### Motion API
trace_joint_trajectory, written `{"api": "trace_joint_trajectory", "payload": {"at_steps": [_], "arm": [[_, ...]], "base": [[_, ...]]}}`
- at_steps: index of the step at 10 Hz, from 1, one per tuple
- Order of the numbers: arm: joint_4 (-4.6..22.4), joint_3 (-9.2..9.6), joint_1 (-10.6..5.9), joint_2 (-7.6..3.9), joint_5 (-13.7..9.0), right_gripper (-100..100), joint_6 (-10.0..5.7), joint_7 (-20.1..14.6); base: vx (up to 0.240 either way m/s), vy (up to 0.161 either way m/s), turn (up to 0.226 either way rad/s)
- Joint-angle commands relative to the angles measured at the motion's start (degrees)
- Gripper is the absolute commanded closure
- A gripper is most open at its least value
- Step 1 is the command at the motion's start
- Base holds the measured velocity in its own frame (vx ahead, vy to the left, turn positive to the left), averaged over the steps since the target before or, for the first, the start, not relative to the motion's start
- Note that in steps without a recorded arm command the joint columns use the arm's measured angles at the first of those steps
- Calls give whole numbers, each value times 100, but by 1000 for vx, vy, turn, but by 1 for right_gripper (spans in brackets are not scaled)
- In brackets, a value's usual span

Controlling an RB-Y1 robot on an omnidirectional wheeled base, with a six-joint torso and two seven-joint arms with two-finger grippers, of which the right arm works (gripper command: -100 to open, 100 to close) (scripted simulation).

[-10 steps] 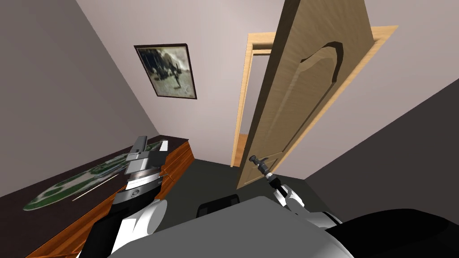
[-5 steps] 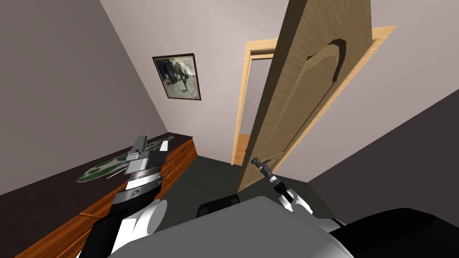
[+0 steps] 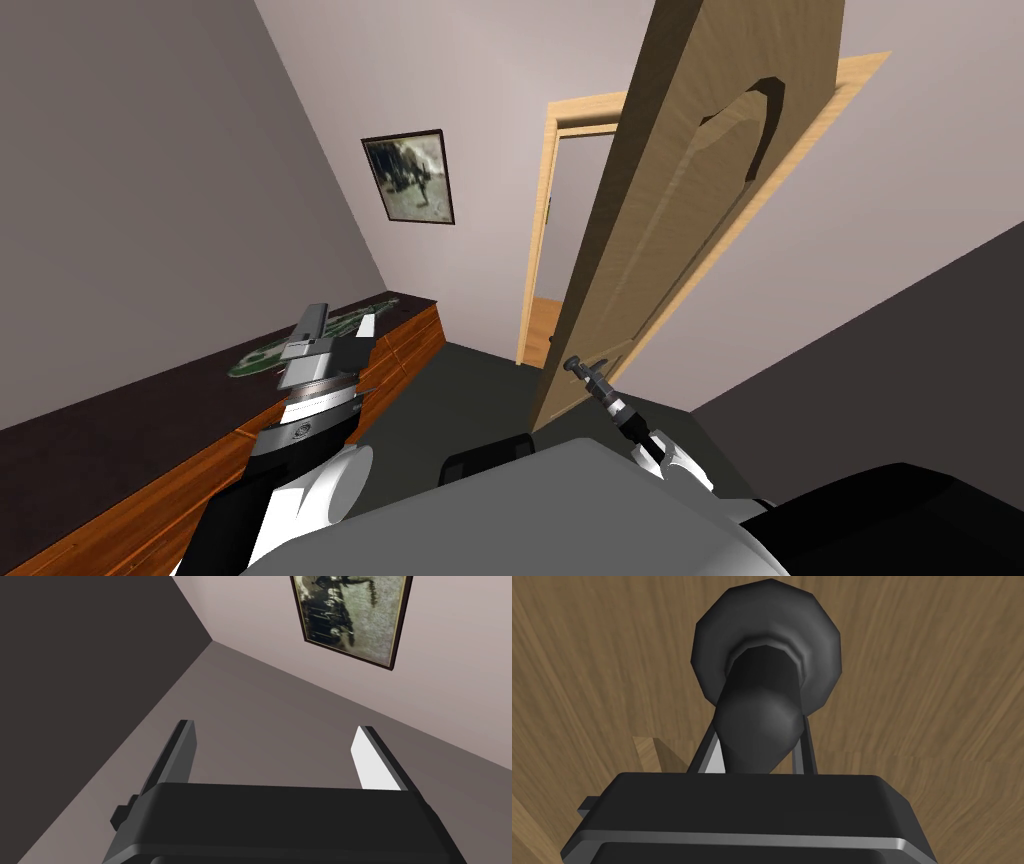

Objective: Pull the door open

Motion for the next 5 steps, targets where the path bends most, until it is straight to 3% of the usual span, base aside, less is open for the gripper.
{"api": "trace_joint_trajectory", "payload": {"at_steps": [1, 5], "arm": [[22, -3, -10, -12, 8, 100, -22, -1], [66, -10, -31, -36, 25, 100, -67, -2]], "base": [[-164, -58, 188], [-190, -91, 149]]}}
